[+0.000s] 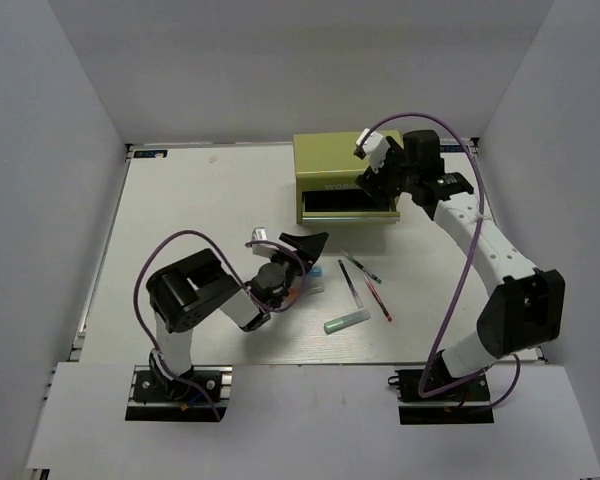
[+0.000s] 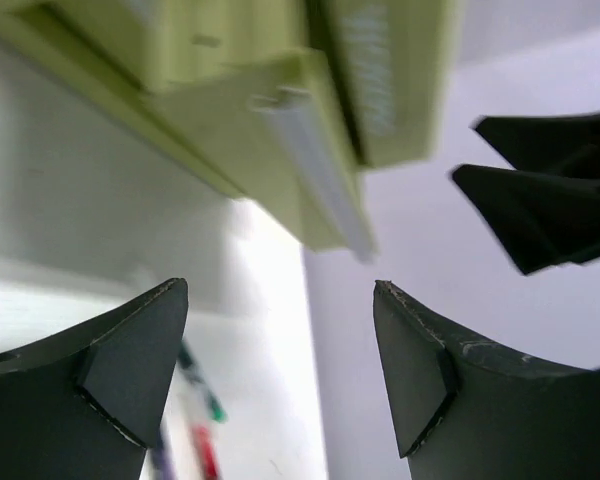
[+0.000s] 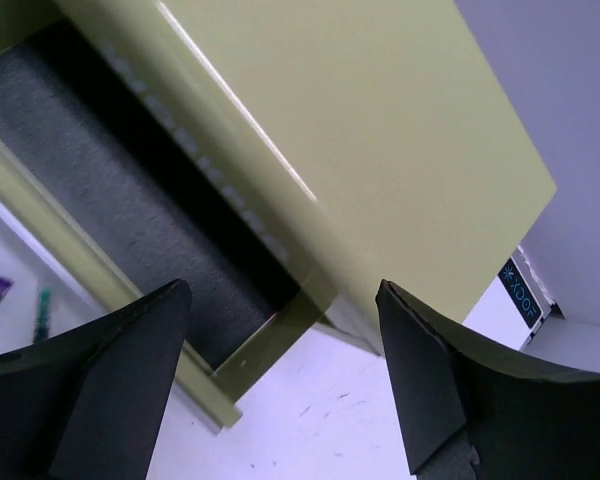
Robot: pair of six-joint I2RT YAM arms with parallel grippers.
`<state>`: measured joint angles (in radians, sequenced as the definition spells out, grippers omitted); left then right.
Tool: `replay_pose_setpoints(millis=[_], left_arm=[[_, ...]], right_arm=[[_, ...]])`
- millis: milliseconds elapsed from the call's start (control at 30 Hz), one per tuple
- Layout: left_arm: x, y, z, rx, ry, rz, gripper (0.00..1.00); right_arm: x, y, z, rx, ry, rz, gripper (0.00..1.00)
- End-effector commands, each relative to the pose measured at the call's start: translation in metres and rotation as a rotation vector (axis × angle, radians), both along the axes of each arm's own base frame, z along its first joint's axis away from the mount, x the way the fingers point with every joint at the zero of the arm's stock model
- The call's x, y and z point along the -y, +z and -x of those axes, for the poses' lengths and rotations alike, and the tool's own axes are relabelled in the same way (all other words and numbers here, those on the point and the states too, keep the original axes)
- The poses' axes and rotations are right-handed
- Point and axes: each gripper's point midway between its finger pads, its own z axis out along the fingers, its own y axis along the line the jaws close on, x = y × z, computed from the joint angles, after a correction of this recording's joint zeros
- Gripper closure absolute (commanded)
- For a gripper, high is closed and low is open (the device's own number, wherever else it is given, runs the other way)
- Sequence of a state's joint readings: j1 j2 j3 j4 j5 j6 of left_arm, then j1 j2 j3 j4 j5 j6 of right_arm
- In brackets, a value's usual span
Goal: Sort the stationery into containers
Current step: Open the drawer at the center of the board, then pick up the pen from the center of the board.
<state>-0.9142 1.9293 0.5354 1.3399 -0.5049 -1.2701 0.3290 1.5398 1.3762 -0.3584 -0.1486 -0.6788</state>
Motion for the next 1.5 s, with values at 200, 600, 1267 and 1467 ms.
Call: replay_pose_setpoints(millis=[200,600,1267,1467], left_arm=[[-0.004,0.059,0.060,0.089,-0.254,-0.116,0.16],[-0.109,0.055,0.101,-0.164,-0.293,-0.898,0.53],[-0.141,0.009,0.141,-0.276,-0.430,-1.044,0.13],[-0.139,0.010,0.146,-0.237,-0.455,-1.011,0.17]], right_arm=[[-0.022,0.010,0.113,-0.077,0.396,-0.071,0.46],[-0.039,-0.081,0.248,-0.289,0.824,-0.105,0.38],[-0.058,-0.199,0.248,-0.312,0.861,0.249,0.34],[-0.052,-0.218,0.248,-0.329,0.846,0.303,0.38]])
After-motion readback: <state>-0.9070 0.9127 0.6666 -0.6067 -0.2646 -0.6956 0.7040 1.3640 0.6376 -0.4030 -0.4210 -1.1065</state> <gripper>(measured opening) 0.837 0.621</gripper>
